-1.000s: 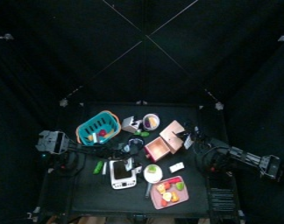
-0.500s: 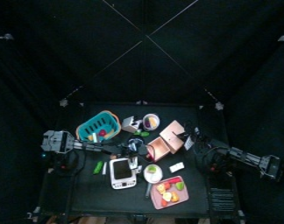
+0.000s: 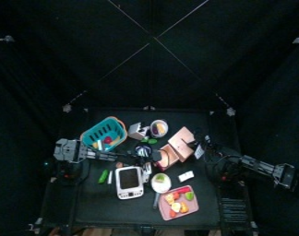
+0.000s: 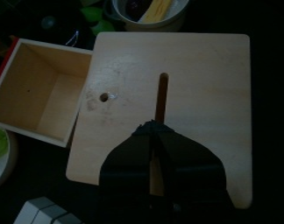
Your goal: Grab drawer handle
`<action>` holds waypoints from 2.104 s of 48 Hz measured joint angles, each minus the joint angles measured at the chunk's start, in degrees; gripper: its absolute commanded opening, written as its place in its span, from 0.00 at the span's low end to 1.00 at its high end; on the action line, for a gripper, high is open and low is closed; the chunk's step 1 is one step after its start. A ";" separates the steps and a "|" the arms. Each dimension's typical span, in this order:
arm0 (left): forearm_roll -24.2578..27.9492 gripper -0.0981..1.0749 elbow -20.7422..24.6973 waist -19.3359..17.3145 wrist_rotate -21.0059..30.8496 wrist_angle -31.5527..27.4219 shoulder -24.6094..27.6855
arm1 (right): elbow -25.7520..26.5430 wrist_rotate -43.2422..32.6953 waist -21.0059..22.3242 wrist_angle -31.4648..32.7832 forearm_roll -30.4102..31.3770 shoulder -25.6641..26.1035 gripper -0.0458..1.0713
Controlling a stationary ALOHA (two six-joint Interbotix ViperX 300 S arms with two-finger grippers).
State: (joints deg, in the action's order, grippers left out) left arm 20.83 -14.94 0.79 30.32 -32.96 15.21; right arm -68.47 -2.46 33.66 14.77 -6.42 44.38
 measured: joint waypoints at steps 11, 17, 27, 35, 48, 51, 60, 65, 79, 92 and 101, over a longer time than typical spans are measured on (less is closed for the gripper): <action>3.78 0.88 0.53 0.70 5.54 0.79 1.58 | 0.00 0.00 0.00 -0.09 0.00 0.09 0.07; 2.90 0.88 0.97 0.70 5.54 2.11 2.29 | -0.09 0.00 0.00 0.00 0.09 0.00 0.07; 1.58 0.88 1.14 0.62 5.62 5.10 2.55 | -0.09 -0.09 0.00 0.00 0.09 0.00 0.07; -0.79 0.88 1.32 0.44 5.54 5.54 3.52 | -0.26 0.00 0.00 0.00 0.00 0.09 0.07; -3.96 0.87 1.85 0.18 5.62 7.03 4.83 | -0.62 0.00 0.00 0.00 -0.09 0.00 0.07; -4.04 0.86 2.11 0.09 5.62 7.38 5.10 | -0.79 0.00 0.00 0.00 -0.09 0.00 0.07; -5.01 0.77 2.90 -0.53 5.62 8.09 5.45 | -0.97 -0.09 0.00 -0.09 -0.09 0.18 0.07; -5.98 0.69 3.16 -0.88 5.62 8.09 5.98 | -1.14 -0.09 0.00 -0.18 -0.09 0.18 0.07; -6.77 0.50 3.16 -1.32 5.62 8.17 6.24 | -1.41 -0.18 0.00 -0.35 -0.44 0.26 0.07; -5.89 0.50 3.16 -1.32 5.36 8.09 6.06 | -1.41 -0.09 -0.09 -0.35 -0.44 0.18 0.07; -4.83 0.50 3.16 -1.32 5.27 7.91 5.89 | -1.41 -0.09 -0.09 -0.44 -0.26 0.18 0.07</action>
State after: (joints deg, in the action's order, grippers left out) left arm 16.00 -11.78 -0.53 35.60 -25.05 21.09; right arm -69.87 -2.55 33.57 14.33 -6.68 44.56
